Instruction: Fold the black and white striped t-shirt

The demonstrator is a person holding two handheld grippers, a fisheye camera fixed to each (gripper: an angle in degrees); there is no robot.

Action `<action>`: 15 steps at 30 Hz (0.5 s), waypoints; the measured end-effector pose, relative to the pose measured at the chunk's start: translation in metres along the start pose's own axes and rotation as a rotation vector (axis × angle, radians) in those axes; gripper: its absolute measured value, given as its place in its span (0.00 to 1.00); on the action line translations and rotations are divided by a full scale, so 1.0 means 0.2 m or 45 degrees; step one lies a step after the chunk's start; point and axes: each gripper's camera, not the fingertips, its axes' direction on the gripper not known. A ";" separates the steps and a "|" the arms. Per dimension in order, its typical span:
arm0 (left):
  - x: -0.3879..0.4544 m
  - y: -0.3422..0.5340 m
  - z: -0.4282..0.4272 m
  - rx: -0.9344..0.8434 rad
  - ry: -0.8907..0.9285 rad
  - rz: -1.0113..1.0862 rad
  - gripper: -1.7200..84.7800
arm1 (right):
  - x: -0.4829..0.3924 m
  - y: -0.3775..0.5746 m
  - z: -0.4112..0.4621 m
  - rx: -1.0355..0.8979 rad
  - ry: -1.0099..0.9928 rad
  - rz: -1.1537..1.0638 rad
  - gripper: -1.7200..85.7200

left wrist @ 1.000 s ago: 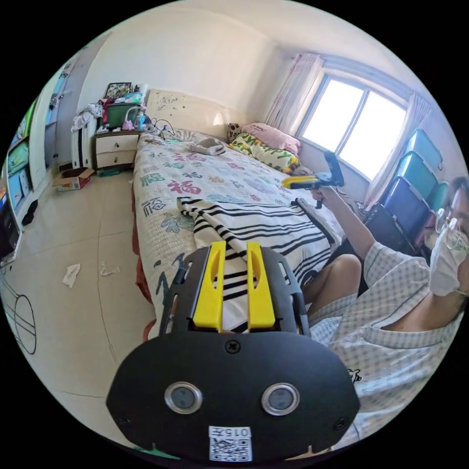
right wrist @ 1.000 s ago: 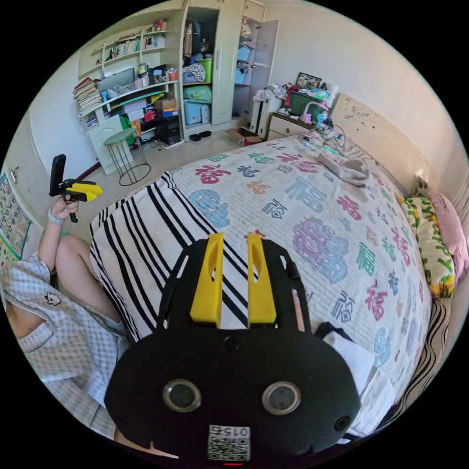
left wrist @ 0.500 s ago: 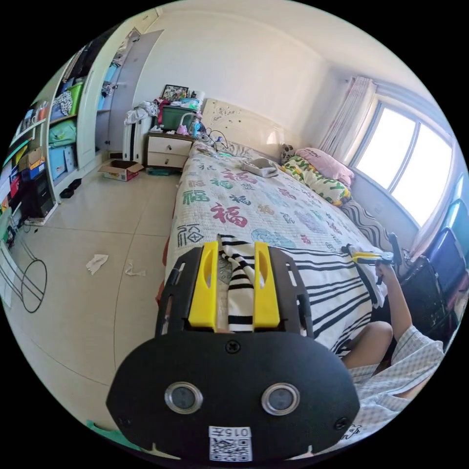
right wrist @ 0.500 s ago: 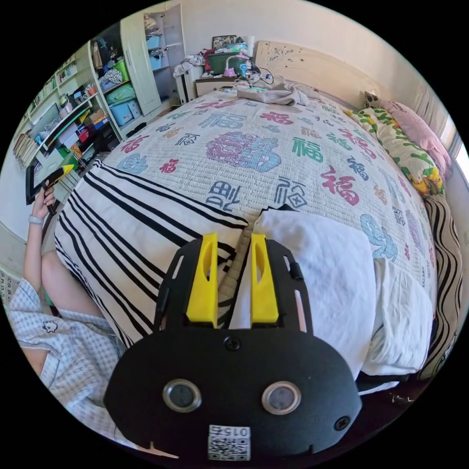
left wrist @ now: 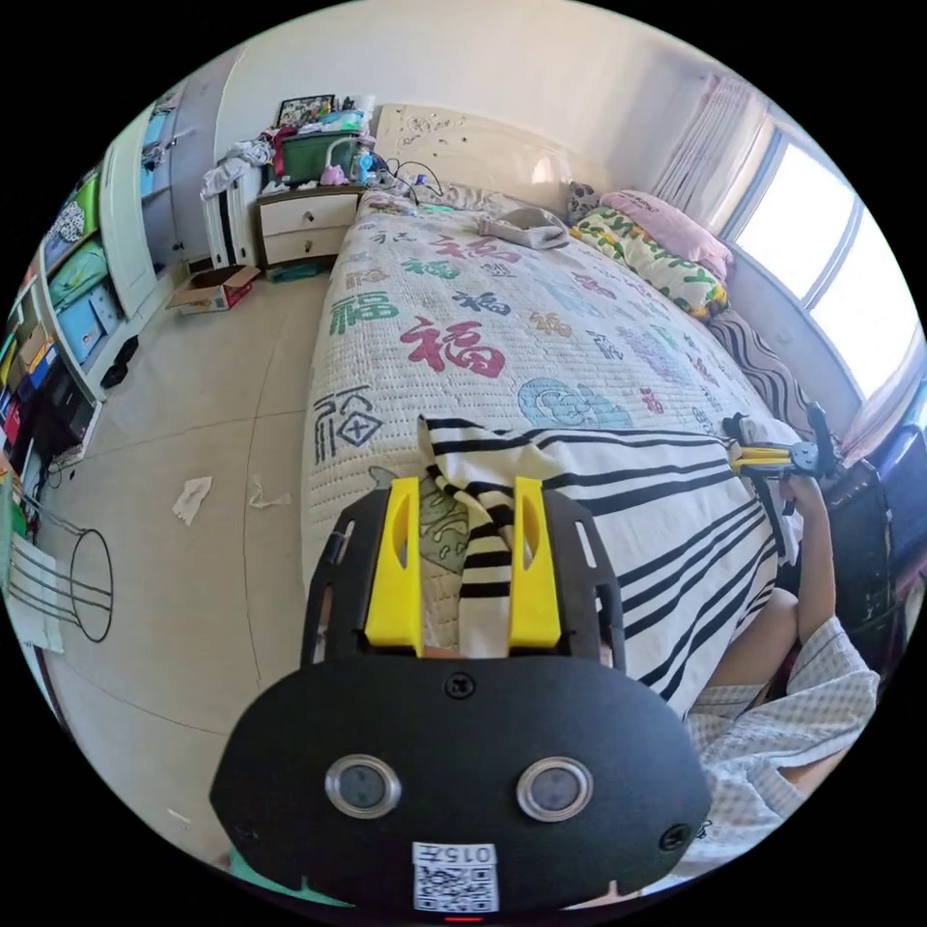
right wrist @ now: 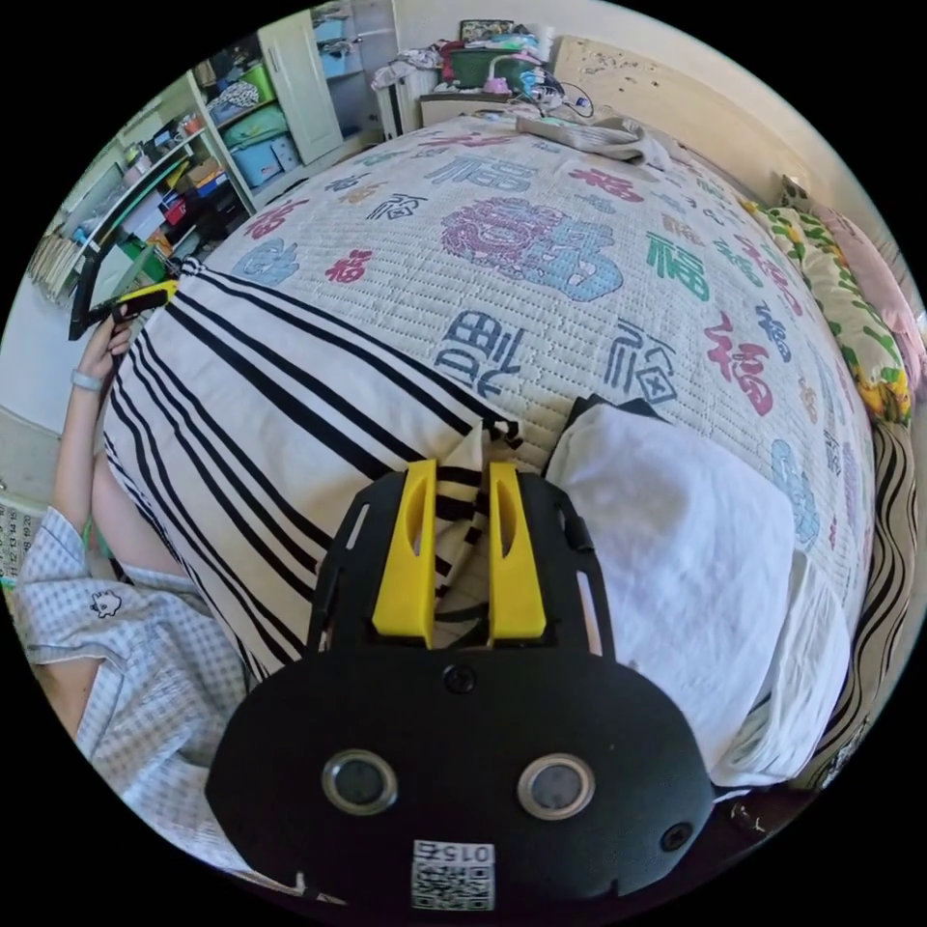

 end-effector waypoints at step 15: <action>0.00 0.12 -0.18 0.259 0.185 0.115 0.04 | 0.21 0.30 -0.41 0.504 -0.270 0.077 0.03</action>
